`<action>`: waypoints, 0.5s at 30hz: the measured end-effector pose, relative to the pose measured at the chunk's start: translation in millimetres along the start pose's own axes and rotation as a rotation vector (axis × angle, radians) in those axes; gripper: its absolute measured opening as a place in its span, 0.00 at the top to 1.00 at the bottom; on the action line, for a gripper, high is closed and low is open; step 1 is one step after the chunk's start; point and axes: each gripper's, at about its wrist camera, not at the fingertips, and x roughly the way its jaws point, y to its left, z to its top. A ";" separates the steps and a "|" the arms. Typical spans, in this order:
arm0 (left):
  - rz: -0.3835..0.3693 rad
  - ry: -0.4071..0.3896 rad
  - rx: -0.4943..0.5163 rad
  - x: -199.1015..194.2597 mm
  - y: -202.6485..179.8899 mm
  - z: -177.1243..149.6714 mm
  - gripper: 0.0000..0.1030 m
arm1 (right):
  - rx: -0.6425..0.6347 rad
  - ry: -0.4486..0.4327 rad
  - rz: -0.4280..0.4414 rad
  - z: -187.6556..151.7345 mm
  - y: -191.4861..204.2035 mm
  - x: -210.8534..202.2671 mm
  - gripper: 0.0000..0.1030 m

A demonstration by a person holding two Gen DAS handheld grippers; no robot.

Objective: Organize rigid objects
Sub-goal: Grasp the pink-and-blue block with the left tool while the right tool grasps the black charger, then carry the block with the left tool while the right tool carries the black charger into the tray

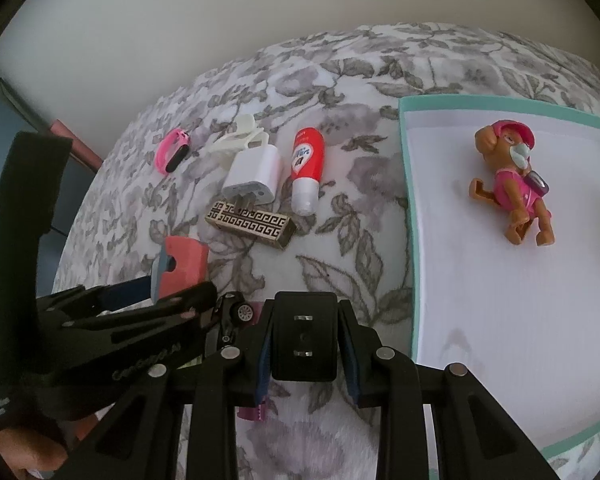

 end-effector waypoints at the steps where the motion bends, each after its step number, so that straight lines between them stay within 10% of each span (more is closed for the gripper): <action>1: 0.003 0.000 0.002 -1.0 -0.7 -3.9 0.41 | -0.004 0.001 -0.004 -1.0 0.8 -0.4 0.70; 7: 0.033 -0.012 0.012 -10.4 -7.5 -25.4 0.58 | -0.038 0.007 -0.019 -6.5 5.9 -2.0 0.70; 15: 0.016 0.003 -0.017 -11.9 -5.5 -48.3 0.58 | -0.007 0.017 0.012 -12.6 -0.2 -8.2 0.70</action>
